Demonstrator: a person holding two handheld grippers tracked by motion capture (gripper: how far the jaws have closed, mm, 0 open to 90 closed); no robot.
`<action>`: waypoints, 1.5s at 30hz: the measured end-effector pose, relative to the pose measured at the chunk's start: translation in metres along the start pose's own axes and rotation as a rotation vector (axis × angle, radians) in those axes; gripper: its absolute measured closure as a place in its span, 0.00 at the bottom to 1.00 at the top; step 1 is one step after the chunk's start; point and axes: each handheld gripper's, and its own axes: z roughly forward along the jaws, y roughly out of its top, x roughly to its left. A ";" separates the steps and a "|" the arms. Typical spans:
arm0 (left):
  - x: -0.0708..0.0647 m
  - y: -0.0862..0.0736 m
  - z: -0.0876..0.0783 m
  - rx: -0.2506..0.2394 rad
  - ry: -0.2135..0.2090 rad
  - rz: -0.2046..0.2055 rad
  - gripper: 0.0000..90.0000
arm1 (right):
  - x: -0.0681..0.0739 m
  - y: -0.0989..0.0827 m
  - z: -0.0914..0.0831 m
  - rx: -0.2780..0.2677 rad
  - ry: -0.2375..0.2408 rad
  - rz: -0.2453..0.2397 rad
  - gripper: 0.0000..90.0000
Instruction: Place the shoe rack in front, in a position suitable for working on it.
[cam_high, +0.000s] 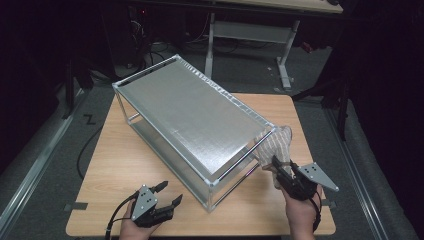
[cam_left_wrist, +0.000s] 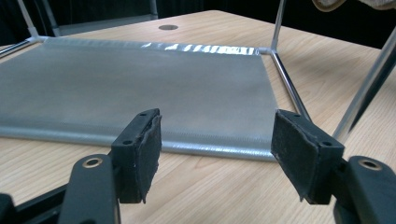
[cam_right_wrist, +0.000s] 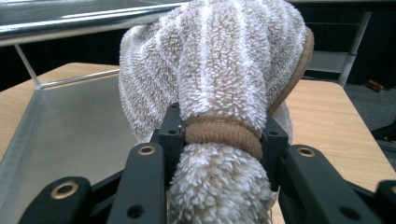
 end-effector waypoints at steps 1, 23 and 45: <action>0.000 0.000 -0.001 0.000 0.003 0.003 0.37 | -0.002 0.001 0.001 -0.004 -0.003 0.007 0.70; 0.005 0.006 0.007 -0.015 -0.009 -0.001 0.37 | 0.025 0.002 -0.009 -0.015 0.084 -0.040 0.70; -0.021 0.026 0.057 -0.029 -0.153 0.069 0.37 | 0.097 -0.016 -0.065 0.007 0.282 -0.129 0.70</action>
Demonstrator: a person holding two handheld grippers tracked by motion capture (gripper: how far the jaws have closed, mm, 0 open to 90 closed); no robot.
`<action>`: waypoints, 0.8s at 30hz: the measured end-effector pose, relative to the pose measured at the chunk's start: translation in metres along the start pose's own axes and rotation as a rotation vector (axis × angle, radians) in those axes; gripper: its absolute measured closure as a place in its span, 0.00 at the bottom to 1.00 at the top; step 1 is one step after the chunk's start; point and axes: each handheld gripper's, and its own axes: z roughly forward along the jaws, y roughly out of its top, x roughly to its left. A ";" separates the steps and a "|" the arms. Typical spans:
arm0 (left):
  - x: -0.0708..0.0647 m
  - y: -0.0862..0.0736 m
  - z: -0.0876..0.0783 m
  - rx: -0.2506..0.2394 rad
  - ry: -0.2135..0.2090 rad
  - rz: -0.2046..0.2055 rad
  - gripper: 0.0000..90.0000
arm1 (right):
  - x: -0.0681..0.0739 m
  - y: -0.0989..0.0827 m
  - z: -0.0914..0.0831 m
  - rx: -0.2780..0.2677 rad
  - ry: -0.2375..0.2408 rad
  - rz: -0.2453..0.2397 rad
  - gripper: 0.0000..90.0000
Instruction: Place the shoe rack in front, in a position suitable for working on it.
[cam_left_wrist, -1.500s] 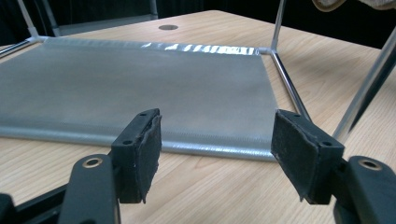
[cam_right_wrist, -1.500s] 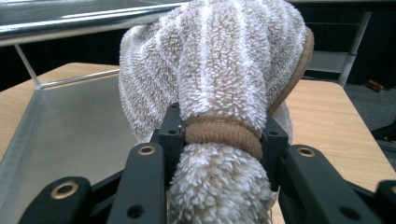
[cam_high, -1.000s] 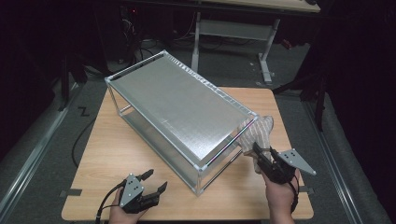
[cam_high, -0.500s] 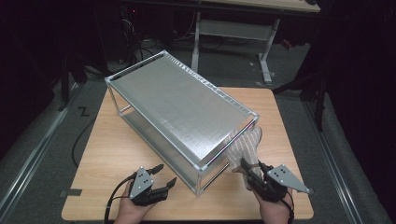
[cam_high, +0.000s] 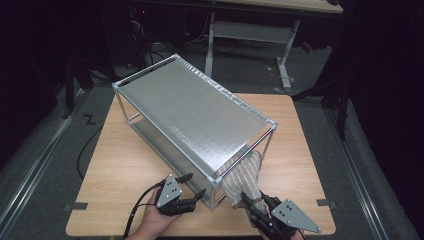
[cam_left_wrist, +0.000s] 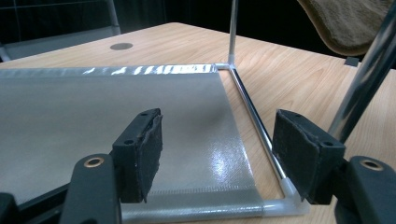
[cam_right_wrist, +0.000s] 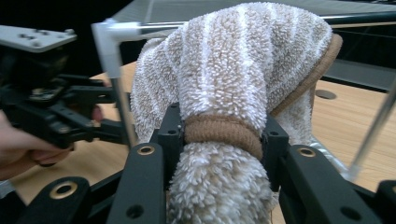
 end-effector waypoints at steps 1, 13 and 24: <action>0.000 0.000 0.000 0.000 -0.002 0.001 0.37 | 0.002 0.000 0.000 0.002 0.009 0.000 0.70; 0.000 -0.002 -0.006 0.004 0.002 -0.005 0.38 | -0.018 0.001 0.000 -0.014 -0.038 0.038 0.70; -0.016 -0.005 -0.011 0.015 -0.051 0.010 0.38 | -0.069 0.000 -0.010 -0.050 -0.203 0.101 0.70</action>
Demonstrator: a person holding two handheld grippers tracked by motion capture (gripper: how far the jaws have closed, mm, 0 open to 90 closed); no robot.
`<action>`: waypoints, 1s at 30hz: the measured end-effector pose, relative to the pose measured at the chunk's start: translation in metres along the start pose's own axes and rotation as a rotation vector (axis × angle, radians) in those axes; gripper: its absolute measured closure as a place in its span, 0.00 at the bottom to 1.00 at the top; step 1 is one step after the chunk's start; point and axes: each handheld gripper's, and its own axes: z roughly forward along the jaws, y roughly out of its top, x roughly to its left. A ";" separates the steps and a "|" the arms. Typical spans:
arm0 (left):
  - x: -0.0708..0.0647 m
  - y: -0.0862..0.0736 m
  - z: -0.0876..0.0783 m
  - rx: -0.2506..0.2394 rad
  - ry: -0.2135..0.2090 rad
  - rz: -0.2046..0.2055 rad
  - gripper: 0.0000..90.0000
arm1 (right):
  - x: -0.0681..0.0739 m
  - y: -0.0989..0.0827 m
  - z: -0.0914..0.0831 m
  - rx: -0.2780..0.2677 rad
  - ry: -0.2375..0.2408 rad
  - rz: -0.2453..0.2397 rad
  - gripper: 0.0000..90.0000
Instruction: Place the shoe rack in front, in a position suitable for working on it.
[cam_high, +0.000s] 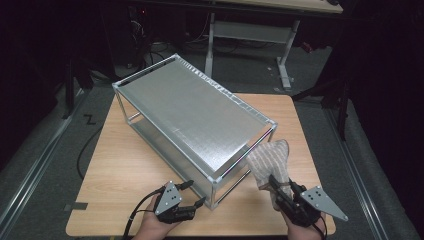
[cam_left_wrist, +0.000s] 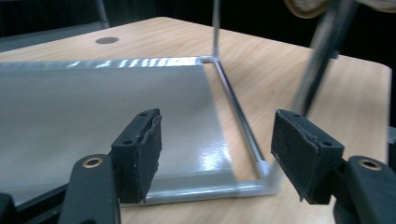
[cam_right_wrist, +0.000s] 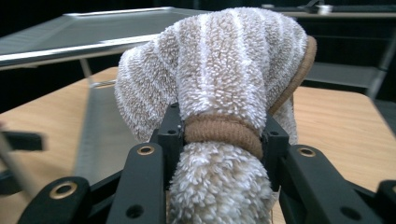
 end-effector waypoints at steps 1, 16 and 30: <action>-0.002 0.000 0.000 -0.005 -0.008 -0.003 0.38 | -0.004 -0.001 0.000 0.005 -0.017 0.013 0.70; -0.030 0.013 0.019 -0.038 -0.070 0.029 0.52 | -0.031 -0.017 0.005 0.067 -0.099 0.054 0.70; -0.025 0.012 0.002 -0.035 -0.019 0.051 0.88 | -0.027 -0.018 0.017 0.081 -0.082 0.047 0.70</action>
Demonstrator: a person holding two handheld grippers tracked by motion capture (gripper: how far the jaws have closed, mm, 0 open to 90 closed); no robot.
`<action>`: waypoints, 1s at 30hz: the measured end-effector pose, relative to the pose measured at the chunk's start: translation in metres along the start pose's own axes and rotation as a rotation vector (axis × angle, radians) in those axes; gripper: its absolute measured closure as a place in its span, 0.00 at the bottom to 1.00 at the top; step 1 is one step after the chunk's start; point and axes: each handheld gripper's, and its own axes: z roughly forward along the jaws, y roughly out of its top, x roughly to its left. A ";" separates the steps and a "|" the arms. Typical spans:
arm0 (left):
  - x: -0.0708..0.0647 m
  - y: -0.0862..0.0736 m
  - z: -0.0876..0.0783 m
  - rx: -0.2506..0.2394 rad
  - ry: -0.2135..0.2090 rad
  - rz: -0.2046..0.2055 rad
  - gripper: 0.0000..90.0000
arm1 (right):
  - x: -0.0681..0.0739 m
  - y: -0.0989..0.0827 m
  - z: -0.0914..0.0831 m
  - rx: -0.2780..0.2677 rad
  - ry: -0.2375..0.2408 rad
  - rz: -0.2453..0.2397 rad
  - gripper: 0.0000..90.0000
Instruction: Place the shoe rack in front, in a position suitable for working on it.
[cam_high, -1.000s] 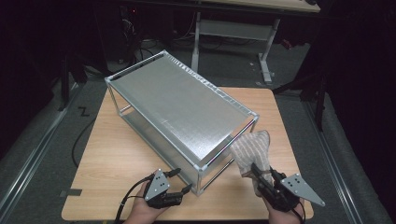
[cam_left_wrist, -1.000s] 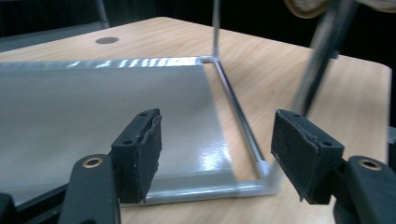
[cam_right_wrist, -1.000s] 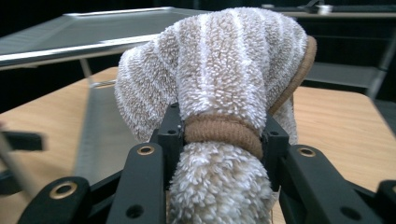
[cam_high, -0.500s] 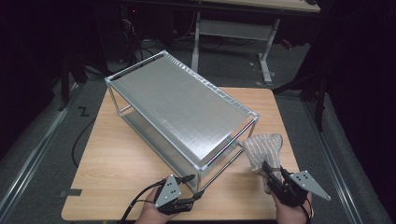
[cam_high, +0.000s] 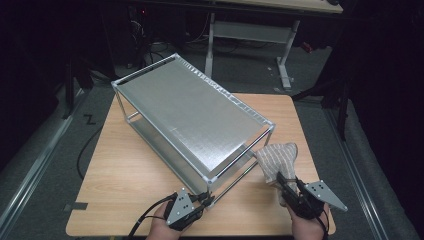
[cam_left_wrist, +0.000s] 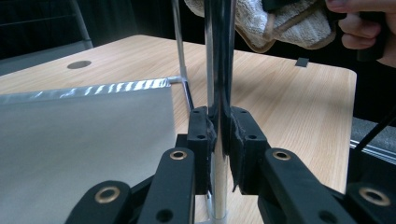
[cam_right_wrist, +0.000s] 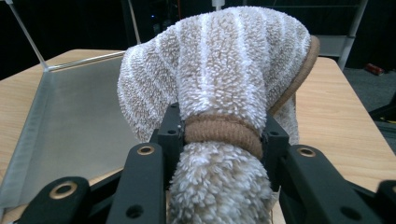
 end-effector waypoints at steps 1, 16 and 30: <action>0.000 -0.001 -0.002 0.001 0.006 -0.001 0.88 | 0.001 0.001 0.003 0.001 0.005 0.000 0.70; 0.025 -0.018 -0.057 0.012 0.191 -0.051 0.88 | 0.033 0.023 0.043 -0.060 0.107 -0.062 0.70; 0.031 -0.023 -0.065 0.008 0.197 -0.071 0.71 | 0.040 0.024 0.056 -0.043 0.146 -0.044 0.70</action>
